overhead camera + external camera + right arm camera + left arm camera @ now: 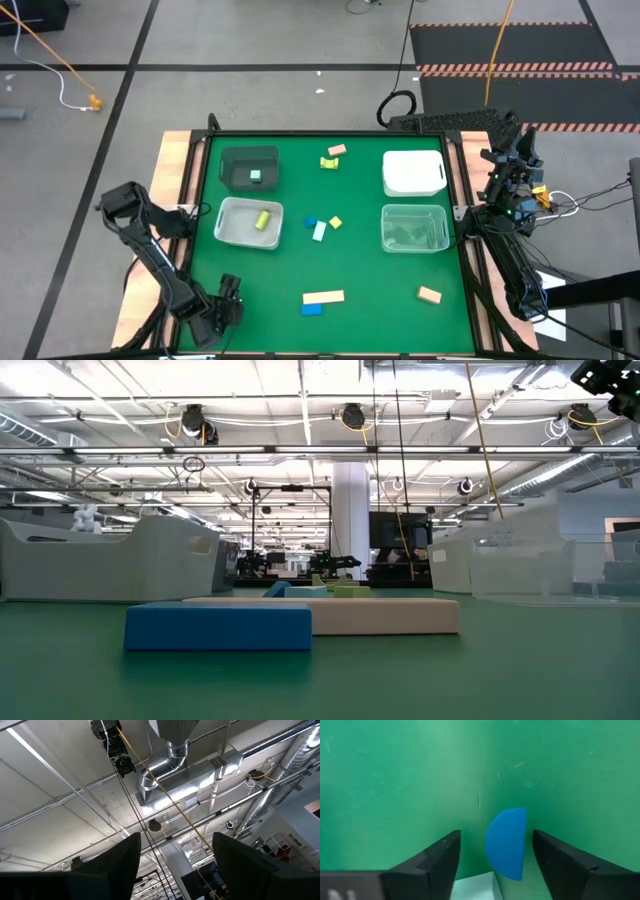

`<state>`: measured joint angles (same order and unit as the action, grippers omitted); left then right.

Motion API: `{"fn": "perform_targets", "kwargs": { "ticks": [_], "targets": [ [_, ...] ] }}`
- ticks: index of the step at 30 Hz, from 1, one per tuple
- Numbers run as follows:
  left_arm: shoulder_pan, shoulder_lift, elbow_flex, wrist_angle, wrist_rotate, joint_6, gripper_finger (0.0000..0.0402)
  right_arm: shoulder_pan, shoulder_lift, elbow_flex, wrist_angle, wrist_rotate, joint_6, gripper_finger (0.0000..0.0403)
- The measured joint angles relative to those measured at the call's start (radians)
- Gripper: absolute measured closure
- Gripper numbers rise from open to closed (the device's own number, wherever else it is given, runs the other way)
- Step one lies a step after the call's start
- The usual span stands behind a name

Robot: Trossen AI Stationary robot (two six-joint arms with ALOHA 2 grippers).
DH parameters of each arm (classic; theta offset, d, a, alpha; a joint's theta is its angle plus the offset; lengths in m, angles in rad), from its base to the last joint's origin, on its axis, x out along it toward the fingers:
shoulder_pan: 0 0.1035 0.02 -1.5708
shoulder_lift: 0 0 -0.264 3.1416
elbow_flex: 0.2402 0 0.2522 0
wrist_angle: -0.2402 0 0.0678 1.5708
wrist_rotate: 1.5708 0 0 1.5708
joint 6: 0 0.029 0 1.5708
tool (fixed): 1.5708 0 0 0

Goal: Sort & place blocks by color
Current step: Put the bottom left blue block into the white bin

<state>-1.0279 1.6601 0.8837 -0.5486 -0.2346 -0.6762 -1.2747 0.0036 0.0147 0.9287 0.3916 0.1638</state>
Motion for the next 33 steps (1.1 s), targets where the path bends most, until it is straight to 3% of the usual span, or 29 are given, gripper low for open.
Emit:
{"fn": "perform_targets", "kwargs": {
  "ticks": [7, 15, 20, 25, 33],
  "targets": [
    [0.011, 0.014, 0.001, 0.023, 0.003, -0.011, 0.0315, 0.0, 0.0, 0.0, 0.0, 0.0, 0.0, 0.0165],
    [0.091, -0.053, 0.0, 0.022, -0.002, -0.018, 0.0318, 0.0, 0.0, 0.0, 0.0, 0.0, 0.0, 0.0165],
    [0.183, -0.162, 0.0, 0.028, -0.005, 0.136, 0.0318, 0.0, 0.0, 0.0, 0.0, 0.0, 0.0, 0.0165],
    [0.311, -0.3, 0.0, 0.044, -0.076, 0.325, 0.0318, 0.0, 0.0, 0.0, 0.0, 0.0, 0.0, 0.0165],
    [0.545, -0.443, 0.0, 0.358, -0.103, 0.623, 0.0318, 0.0, 0.0, 0.0, 0.0, 0.0, 0.0, 0.0165]
  ]
}}
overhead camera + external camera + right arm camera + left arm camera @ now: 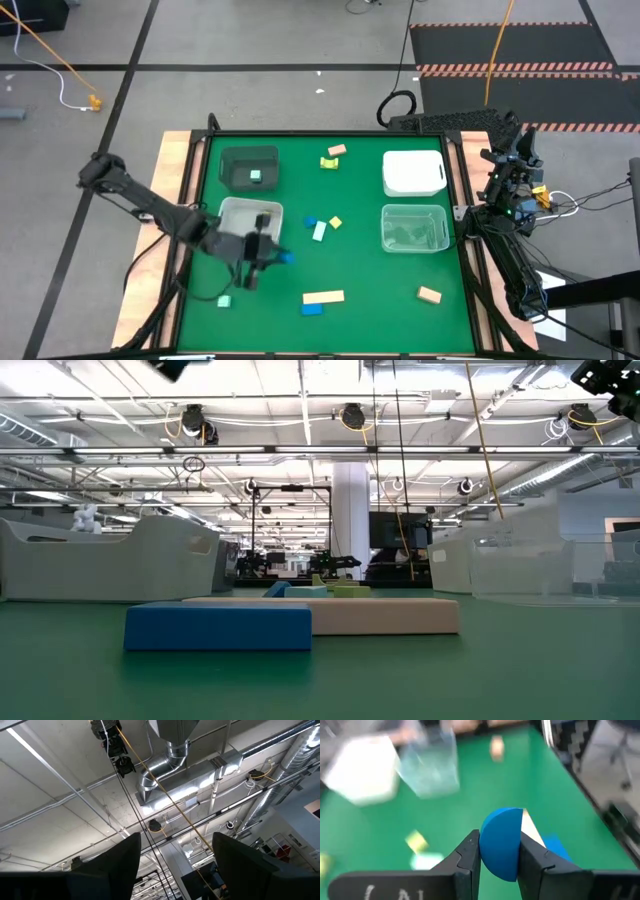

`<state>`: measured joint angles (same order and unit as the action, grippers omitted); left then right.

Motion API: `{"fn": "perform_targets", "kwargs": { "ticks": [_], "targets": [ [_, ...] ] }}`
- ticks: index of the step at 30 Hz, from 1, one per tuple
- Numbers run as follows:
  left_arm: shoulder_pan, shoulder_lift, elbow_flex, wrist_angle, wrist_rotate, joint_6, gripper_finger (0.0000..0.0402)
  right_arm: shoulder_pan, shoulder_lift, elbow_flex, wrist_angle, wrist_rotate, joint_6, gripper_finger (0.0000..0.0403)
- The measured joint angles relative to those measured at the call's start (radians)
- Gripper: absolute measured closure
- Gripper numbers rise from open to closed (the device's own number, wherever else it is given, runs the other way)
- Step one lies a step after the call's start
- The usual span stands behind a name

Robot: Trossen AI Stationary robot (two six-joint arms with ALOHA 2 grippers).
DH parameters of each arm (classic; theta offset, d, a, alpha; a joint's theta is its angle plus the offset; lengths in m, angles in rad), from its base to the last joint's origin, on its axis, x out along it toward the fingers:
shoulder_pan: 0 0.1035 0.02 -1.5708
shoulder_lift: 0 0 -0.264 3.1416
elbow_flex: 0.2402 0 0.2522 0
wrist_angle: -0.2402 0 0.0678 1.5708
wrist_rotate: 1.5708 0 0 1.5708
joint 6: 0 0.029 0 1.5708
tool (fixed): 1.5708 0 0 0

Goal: Sort & place blocks by color
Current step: Put the bottom left blue block into the white bin

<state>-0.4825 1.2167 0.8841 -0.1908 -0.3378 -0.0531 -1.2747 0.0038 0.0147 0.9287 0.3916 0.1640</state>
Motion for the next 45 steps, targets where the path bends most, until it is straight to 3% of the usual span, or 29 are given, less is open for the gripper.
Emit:
{"fn": "perform_targets", "kwargs": {
  "ticks": [3, 8, 14, 20, 23, 27, 30, 39, 45],
  "targets": [
    [0.059, -0.002, 0.0, 0.071, -0.007, 0.103, 0.0318, 0.0, 0.0, 0.0, 0.0, 0.0, 0.0, 0.0165],
    [0.147, 0.023, 0.0, 0.125, -0.056, 0.122, 0.0318, 0.0, 0.0, 0.0, 0.0, 0.0, 0.0, 0.0165],
    [0.242, 0.052, -0.001, 0.228, -0.139, 0.004, 0.0318, 0.0, 0.0, 0.0, 0.0, 0.0, 0.0, 0.0165],
    [0.306, 0.11, -0.001, 0.443, -0.164, -0.059, 0.0318, 0.0, 0.0, 0.0, 0.013, -0.002, 0.019, 0.0165],
    [0.317, 0.151, -0.001, 0.57, -0.164, -0.095, 0.0318, 0.0, 0.0, -0.001, 0.033, -0.062, 0.277, 0.0165],
    [0.319, 0.205, 0.0, 0.703, -0.164, -0.1, 0.0318, 0.0, 0.0, -0.001, 0.047, -0.28, 0.844, 0.0165],
    [0.323, 0.226, 0.0, 0.75, -0.161, -0.1, 0.0318, 0.0, 0.0, -0.001, 0.021, -0.396, 1.11, 0.0165],
    [0.326, 0.23, 0.0, 0.781, -0.16, -0.106, 0.0318, 0.0, 0.0, -0.001, 0.033, -0.808, 1.4, 0.0165],
    [0.327, 0.23, 0.0, 0.797, -0.11, -0.183, 0.0318, 0.0, 0.0, 0.0, 0.024, -0.756, 1.525, 0.0165]
  ]
}}
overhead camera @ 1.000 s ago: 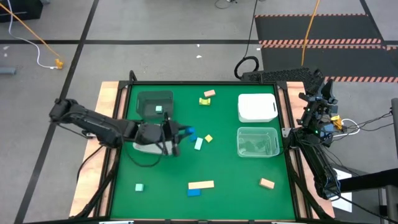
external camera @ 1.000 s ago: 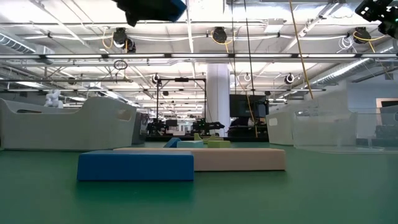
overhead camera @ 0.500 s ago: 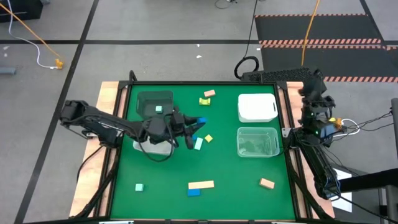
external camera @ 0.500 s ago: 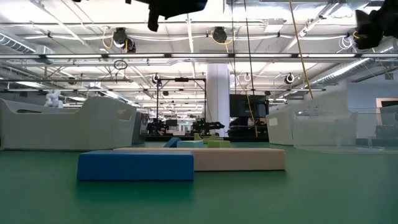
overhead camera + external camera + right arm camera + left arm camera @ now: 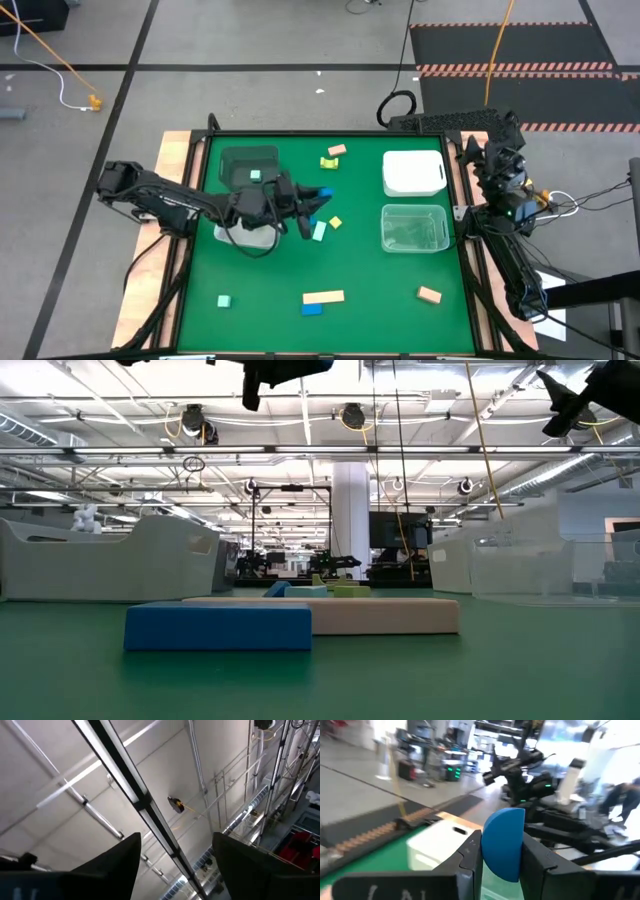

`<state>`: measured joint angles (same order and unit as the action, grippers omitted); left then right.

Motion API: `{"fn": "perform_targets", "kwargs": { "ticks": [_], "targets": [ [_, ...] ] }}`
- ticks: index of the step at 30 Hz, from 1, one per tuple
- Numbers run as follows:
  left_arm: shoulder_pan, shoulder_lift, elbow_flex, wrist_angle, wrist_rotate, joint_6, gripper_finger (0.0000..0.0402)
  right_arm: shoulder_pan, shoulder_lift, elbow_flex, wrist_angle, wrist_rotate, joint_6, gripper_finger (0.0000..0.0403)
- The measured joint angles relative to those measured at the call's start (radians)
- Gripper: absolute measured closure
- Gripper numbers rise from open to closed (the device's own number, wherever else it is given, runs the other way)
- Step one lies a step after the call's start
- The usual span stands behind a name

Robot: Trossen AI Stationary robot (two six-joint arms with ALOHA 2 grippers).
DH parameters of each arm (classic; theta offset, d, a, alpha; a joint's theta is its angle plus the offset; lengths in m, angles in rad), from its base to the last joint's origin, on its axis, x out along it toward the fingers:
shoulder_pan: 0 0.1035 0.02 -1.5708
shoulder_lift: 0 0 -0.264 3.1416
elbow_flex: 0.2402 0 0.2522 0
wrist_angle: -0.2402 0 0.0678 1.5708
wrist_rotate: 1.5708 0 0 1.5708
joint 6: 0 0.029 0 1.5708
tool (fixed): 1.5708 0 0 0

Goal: Sort & place blocks by color
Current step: Put the bottom left blue block into the white bin

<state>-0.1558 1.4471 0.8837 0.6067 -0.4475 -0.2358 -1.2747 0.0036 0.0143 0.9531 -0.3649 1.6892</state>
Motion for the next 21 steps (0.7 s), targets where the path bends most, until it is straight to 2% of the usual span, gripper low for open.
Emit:
{"fn": "perform_targets", "kwargs": {
  "ticks": [4, 10, 21],
  "targets": [
    [-0.001, 0.0, 0.0, 0.002, 0.054, -0.074, 0.0318, 0.0, 0.0, 0.001, -0.001, -0.038, 0.096, 0.0165],
    [0.0, 0.0, 0.006, 0.064, 0.061, -0.085, 0.0318, 0.0, 0.0, 0.011, 0.023, -0.055, 0.105, 0.0165],
    [-0.001, 0.0, 0.099, 0.053, 0.083, 0.004, 0.0318, 0.0, 0.0, 0.204, 0.028, -0.085, 0.002, 0.0165]
  ]
}}
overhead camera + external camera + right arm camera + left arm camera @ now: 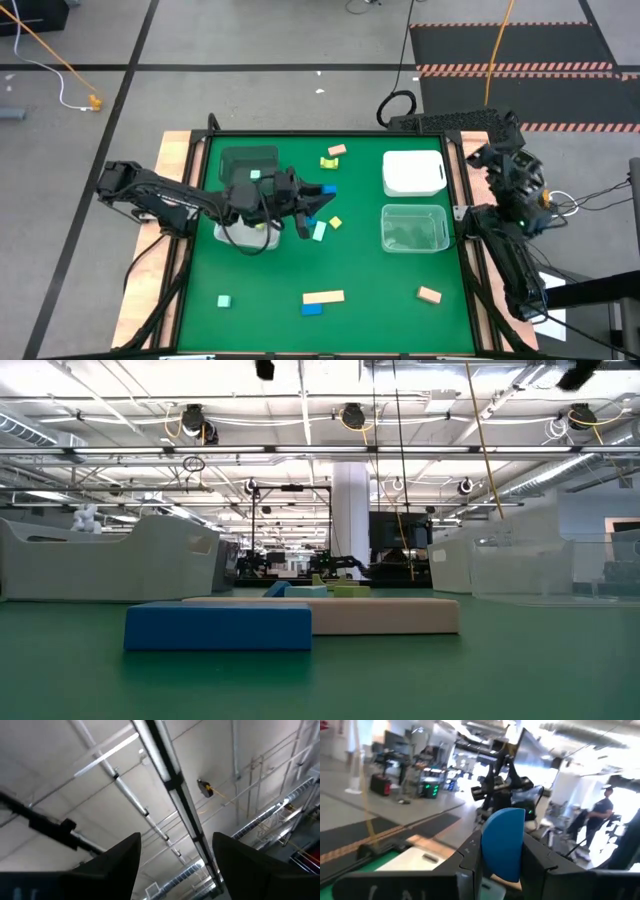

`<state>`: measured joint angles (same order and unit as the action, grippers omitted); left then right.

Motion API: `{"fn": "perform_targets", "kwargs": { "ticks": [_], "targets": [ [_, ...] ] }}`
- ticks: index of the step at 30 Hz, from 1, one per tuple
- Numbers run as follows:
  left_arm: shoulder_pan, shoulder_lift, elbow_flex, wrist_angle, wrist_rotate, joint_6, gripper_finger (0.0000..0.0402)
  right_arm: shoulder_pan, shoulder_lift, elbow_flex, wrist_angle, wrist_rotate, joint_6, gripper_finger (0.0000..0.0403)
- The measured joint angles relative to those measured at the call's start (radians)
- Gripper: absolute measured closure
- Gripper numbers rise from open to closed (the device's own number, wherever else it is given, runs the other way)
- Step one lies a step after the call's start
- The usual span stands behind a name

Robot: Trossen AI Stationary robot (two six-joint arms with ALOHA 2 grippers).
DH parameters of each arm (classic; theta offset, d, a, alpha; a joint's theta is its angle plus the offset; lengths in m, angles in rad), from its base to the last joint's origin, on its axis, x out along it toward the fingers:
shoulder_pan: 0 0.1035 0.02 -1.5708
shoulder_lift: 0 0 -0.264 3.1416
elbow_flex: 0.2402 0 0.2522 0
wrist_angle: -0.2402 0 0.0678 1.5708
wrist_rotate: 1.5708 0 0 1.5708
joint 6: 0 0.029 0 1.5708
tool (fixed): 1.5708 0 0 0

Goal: Sort & place blocks by color
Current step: Put the bottom left blue block into the white bin

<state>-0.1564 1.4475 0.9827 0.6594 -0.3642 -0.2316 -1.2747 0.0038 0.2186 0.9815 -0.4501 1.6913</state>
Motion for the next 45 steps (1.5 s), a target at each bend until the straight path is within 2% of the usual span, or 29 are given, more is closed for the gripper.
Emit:
{"fn": "perform_targets", "kwargs": {
  "ticks": [7, 13, 26, 41, 43, 45],
  "targets": [
    [0.001, 0.0, 0.089, -0.004, 0.076, 0.001, 0.0318, 0.0, 0.012, 0.111, -0.058, -0.053, -0.01, 0.0165],
    [0.001, 0.0, 0.127, -0.01, 0.08, 0.02, 0.0318, 0.0, 0.053, 0.184, -0.116, -0.123, -0.07, 0.0165],
    [0.027, 0.0, 0.128, -0.011, 0.08, -0.07, 0.0318, 0.0, 0.307, 0.394, -0.126, -0.296, -0.133, 0.0165],
    [0.097, 0.0, 0.128, -0.009, 0.079, -0.114, 0.0318, 0.0, 0.537, 0.412, -0.135, -0.317, -0.249, 0.0165],
    [0.097, 0.0, 0.128, -0.009, 0.079, -0.114, 0.0318, 0.0, 0.562, 0.412, -0.16, -0.344, -0.282, 0.0165],
    [0.097, 0.0, 0.128, -0.01, 0.08, -0.114, 0.0318, 0.0, 0.591, 0.412, -0.202, -0.414, -0.294, 0.0165]
  ]
}}
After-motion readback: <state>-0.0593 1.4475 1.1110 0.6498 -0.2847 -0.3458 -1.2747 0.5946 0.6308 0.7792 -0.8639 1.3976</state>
